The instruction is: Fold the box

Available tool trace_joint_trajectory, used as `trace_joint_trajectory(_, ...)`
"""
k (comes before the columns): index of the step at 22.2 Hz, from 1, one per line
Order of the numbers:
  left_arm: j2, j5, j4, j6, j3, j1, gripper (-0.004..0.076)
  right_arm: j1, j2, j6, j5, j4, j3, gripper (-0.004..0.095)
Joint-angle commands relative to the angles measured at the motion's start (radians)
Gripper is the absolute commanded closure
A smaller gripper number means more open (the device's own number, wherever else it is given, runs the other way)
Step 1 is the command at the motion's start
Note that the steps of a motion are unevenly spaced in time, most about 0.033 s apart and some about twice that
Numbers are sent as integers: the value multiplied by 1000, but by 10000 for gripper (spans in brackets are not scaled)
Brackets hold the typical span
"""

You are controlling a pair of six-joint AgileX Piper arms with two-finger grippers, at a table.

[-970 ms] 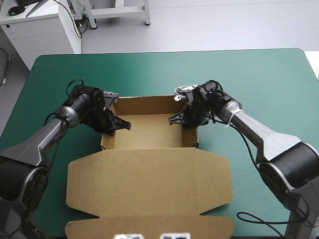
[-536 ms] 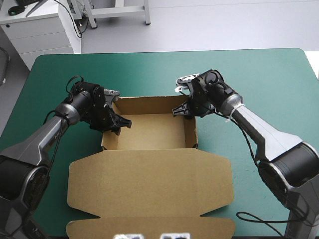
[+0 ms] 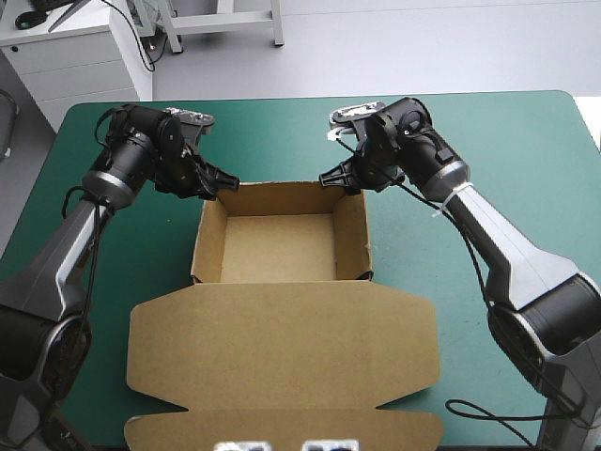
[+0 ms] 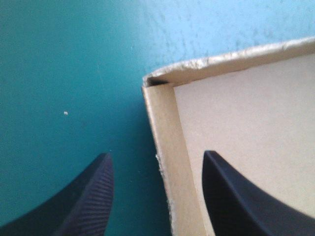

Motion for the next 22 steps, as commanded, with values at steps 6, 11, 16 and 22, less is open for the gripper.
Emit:
trace_joint_trajectory(6, -270, 54, 103, 13, -94, -7, 352, -7, -109, -7, 8, 41, -39, 422)
trace_joint_trajectory(11, -479, 54, 30, 44, -79, -7, 650, -7, -109, -5, 8, 64, -18, 422)
trace_joint_trajectory(16, -674, 54, 11, 112, 102, -7, 731, -7, -105, -1, 8, 57, 69, 422)
trace_joint_trajectory(22, -920, 2, 5, 112, 467, -7, 731, -7, -89, 3, 6, 100, 119, 423)
